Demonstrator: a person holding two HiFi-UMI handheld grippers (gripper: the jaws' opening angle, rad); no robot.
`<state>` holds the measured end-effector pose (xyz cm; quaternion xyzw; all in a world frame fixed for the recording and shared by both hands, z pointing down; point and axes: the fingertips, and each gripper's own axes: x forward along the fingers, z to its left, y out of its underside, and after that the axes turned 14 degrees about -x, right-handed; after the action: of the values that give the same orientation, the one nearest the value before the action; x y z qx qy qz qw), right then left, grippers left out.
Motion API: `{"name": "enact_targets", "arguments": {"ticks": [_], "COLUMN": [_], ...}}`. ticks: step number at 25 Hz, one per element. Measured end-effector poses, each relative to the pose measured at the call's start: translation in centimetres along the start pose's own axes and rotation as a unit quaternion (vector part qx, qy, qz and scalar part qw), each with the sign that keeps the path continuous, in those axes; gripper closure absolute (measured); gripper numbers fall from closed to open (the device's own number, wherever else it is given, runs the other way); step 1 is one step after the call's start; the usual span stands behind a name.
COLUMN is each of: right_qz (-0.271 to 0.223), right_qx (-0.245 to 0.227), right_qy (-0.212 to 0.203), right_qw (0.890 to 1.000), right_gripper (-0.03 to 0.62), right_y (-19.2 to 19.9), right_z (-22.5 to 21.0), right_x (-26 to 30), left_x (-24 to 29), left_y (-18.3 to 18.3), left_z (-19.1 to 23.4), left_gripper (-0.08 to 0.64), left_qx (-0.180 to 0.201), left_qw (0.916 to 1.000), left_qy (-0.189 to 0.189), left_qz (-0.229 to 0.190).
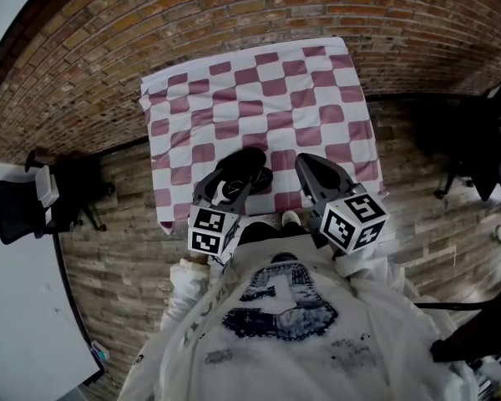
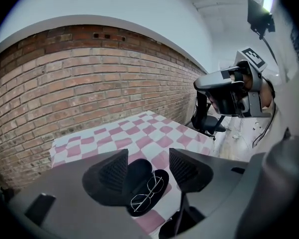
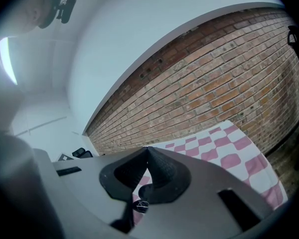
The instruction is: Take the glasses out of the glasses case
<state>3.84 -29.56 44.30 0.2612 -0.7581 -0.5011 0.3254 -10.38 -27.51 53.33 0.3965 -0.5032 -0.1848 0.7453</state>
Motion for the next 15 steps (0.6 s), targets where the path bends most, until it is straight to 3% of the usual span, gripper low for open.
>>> {"name": "enact_targets", "arguments": {"ticks": [6, 15], "right_qz": [0.007, 0.016], "right_qx": [-0.002, -0.008], "right_qy": [-0.002, -0.015], "right_qw": [1.000, 1.000], "right_gripper": [0.578, 0.578], "right_y": [0.2, 0.4], "right_z": [0.2, 0.6], "right_x": [0.4, 1.1], "left_x": [1.1, 2.6], "left_y": [1.0, 2.6], "left_z": [0.5, 0.9], "left_gripper": [0.281, 0.282], "left_qx": [0.006, 0.053], "left_qw": [0.9998, 0.9973], "left_qy": [0.004, 0.008], "left_qz": [0.017, 0.051]}}
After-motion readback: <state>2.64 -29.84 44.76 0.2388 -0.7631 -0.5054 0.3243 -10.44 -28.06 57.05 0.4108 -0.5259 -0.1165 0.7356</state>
